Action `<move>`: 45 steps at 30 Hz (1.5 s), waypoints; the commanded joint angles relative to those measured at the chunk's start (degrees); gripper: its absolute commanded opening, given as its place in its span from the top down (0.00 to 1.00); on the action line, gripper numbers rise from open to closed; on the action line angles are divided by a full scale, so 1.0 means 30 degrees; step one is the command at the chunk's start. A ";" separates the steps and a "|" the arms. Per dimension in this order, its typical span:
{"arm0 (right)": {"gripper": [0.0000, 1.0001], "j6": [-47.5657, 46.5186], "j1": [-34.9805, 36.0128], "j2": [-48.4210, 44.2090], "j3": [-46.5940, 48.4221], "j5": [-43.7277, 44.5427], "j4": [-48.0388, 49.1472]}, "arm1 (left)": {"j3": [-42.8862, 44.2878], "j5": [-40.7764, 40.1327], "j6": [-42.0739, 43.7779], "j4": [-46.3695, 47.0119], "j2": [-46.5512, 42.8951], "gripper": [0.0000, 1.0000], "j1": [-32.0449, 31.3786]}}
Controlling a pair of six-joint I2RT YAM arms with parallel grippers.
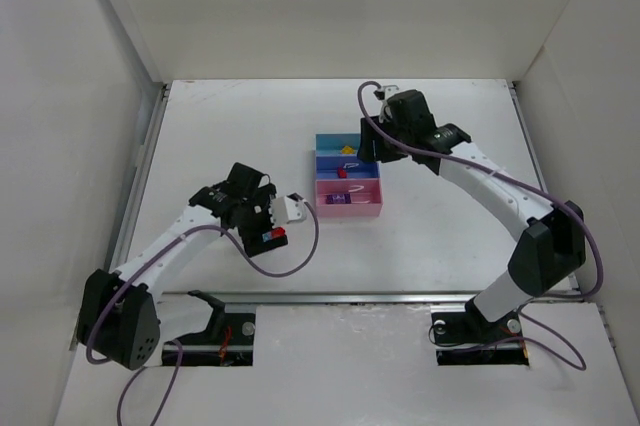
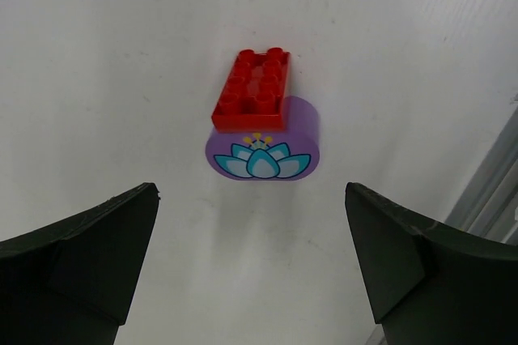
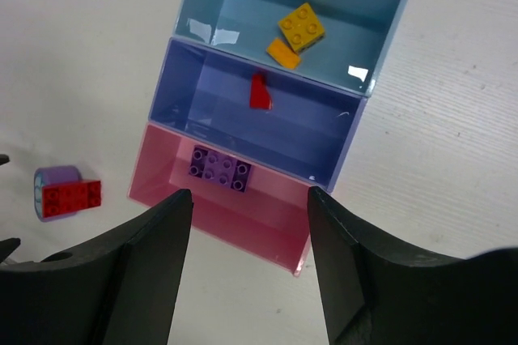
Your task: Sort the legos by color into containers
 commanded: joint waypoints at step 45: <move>0.00 -0.0797 0.0554 0.0477 0.3316 -0.8035 0.0834 | 0.0316 0.0993 -0.1733 0.6658 -0.4243 1.00 0.0472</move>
